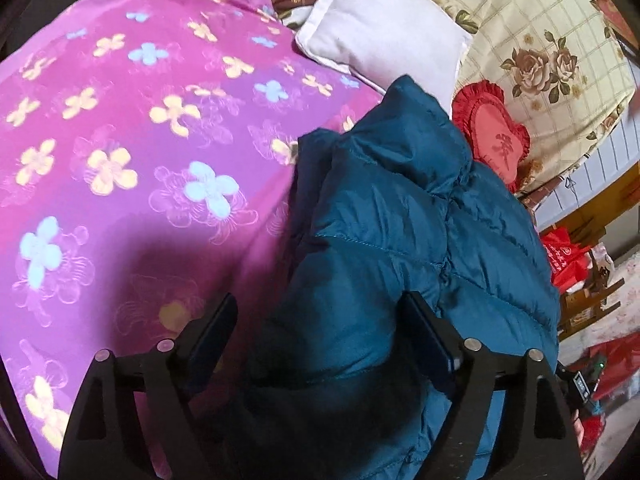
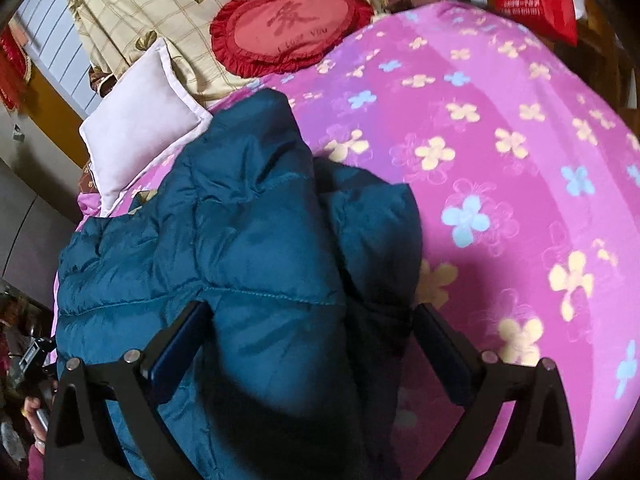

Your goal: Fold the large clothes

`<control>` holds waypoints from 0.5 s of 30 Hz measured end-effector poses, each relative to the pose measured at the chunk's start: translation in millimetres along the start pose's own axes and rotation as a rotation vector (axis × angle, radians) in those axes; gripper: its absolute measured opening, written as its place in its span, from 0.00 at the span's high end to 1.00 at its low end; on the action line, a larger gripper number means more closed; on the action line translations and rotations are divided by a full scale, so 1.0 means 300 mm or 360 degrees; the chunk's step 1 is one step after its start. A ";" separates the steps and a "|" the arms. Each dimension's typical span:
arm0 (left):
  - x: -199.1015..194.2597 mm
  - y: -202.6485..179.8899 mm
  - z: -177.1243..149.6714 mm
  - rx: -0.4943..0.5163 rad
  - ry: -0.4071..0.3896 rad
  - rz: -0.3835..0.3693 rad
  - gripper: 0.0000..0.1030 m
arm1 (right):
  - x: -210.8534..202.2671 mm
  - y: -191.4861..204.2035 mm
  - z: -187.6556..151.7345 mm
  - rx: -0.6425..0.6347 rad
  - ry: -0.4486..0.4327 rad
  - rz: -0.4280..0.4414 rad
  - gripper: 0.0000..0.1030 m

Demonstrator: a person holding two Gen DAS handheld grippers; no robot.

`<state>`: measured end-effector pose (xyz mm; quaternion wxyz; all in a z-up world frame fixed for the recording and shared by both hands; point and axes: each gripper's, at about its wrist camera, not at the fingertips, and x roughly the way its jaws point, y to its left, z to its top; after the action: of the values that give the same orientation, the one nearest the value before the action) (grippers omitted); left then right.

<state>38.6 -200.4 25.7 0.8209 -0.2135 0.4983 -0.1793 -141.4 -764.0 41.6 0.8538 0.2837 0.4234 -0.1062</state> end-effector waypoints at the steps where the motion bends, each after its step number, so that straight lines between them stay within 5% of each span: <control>1: 0.010 -0.002 0.001 0.0004 0.0018 -0.0015 0.33 | 0.008 -0.004 0.001 -0.0002 0.0009 0.0008 0.00; 8: 0.057 -0.059 0.004 0.0110 0.0057 0.0016 0.19 | 0.062 -0.003 0.019 -0.0056 0.0075 0.0049 0.00; 15: 0.091 -0.094 0.026 0.0173 0.0090 0.0010 0.16 | 0.092 -0.016 0.022 -0.0054 0.0122 0.0093 0.00</control>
<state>55.4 -236.7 23.7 0.8174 -0.1619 0.5116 -0.2094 -122.0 -770.0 21.1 0.8443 0.2854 0.4491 -0.0630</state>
